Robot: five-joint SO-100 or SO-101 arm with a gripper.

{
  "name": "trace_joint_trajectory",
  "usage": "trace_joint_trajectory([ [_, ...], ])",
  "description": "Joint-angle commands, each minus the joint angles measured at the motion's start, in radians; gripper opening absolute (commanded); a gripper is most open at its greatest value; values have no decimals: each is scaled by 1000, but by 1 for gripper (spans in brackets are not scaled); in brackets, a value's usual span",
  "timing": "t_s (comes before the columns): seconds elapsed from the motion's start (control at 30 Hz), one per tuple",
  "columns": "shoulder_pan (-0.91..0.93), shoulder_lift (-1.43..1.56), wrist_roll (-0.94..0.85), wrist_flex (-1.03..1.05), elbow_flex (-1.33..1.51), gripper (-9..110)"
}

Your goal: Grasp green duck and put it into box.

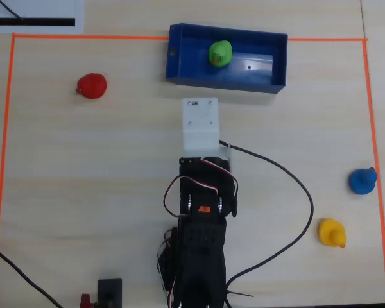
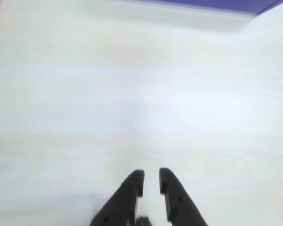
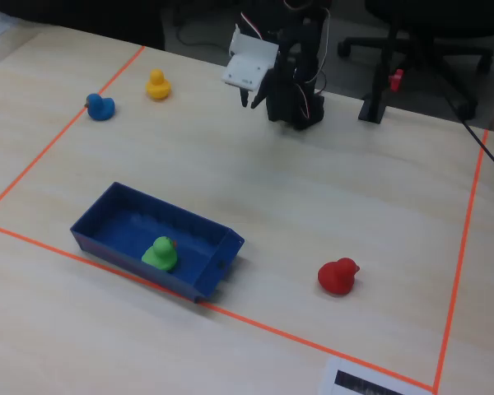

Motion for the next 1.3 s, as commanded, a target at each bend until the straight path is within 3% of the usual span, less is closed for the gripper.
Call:
trace_joint_trajectory([
  [0.0,-32,160,-21,-138,351,0],
  [0.47,-109,526,-72,-334,931,0],
  [0.87,-169,670,-63,-149,973,0],
  [1.27,-156,672,-52,-156,991,0],
])
